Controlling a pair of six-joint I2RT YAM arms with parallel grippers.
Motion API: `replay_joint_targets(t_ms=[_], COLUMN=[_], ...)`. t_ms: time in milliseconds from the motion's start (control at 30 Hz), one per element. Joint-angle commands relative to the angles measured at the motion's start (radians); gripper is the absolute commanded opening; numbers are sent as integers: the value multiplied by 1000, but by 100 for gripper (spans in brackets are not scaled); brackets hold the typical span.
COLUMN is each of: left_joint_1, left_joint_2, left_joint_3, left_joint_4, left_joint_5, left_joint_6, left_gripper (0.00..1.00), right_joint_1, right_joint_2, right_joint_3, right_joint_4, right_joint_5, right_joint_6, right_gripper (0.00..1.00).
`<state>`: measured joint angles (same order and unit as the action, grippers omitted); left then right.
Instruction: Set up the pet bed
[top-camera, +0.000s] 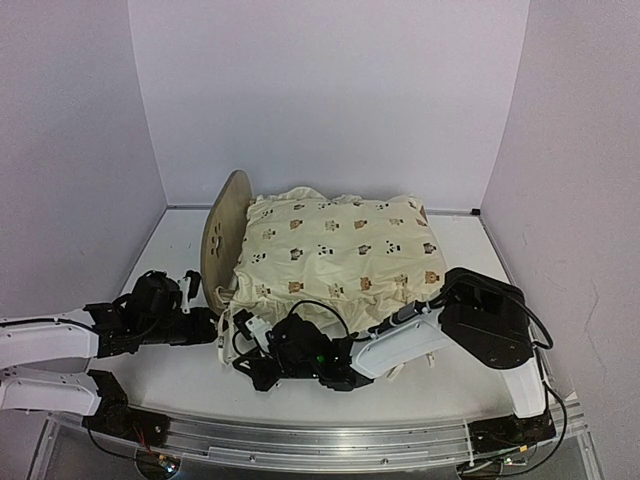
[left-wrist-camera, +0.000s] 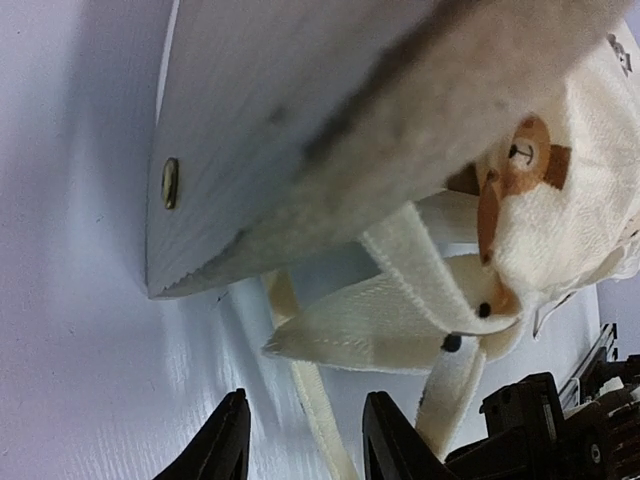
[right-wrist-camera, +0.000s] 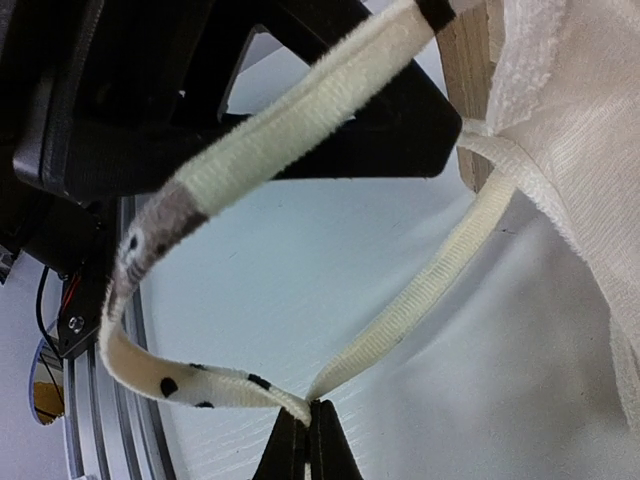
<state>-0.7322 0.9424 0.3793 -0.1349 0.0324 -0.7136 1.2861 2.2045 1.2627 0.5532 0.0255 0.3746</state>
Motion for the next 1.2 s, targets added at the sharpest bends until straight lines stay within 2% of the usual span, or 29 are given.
replay_joint_targets(t_ms=[0, 267, 767, 1167], left_joint_1=[1, 1, 1, 1], left_joint_2=[31, 104, 91, 52], left_joint_3=[-6, -41, -90, -99], left_joint_4=[121, 215, 296, 350], left_joint_5=[38, 78, 146, 189], left_joint_6=[-5, -17, -36, -61], left_gripper=[39, 37, 38, 19], right_joint_1=[5, 4, 4, 4], right_joint_2=[-61, -75, -131, -79], right_joint_3=[-8, -4, -59, -18], right_joint_4=[75, 110, 205, 205], right_joint_5=[-18, -45, -25, -40], right_joint_6=[22, 23, 5, 28], right_gripper=[0, 0, 0, 0])
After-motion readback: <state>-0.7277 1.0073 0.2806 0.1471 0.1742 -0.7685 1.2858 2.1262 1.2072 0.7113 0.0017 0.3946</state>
